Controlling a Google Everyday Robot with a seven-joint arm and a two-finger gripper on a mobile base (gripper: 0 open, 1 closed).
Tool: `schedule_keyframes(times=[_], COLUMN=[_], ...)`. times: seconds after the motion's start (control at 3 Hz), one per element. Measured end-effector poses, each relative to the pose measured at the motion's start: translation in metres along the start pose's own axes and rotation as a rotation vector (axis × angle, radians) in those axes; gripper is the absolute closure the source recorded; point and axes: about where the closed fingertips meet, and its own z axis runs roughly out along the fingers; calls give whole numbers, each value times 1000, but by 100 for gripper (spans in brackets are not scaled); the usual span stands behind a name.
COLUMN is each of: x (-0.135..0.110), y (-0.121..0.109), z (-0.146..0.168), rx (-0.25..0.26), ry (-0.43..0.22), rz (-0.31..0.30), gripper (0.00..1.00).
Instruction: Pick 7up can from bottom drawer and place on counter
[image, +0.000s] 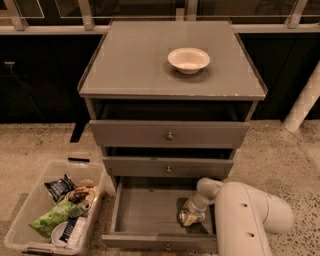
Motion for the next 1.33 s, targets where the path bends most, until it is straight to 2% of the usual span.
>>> schedule_keyframes(times=[0.33,0.67,1.0,1.33], x=[-2,-6,-25,-53], y=[5,1,-25,-49], z=[-3,-33,-97,-172], rx=[2,64,207,369], ry=[0,26,91,131], rz=[-3,-1,-22,-61], gripper=[100,100,100,100])
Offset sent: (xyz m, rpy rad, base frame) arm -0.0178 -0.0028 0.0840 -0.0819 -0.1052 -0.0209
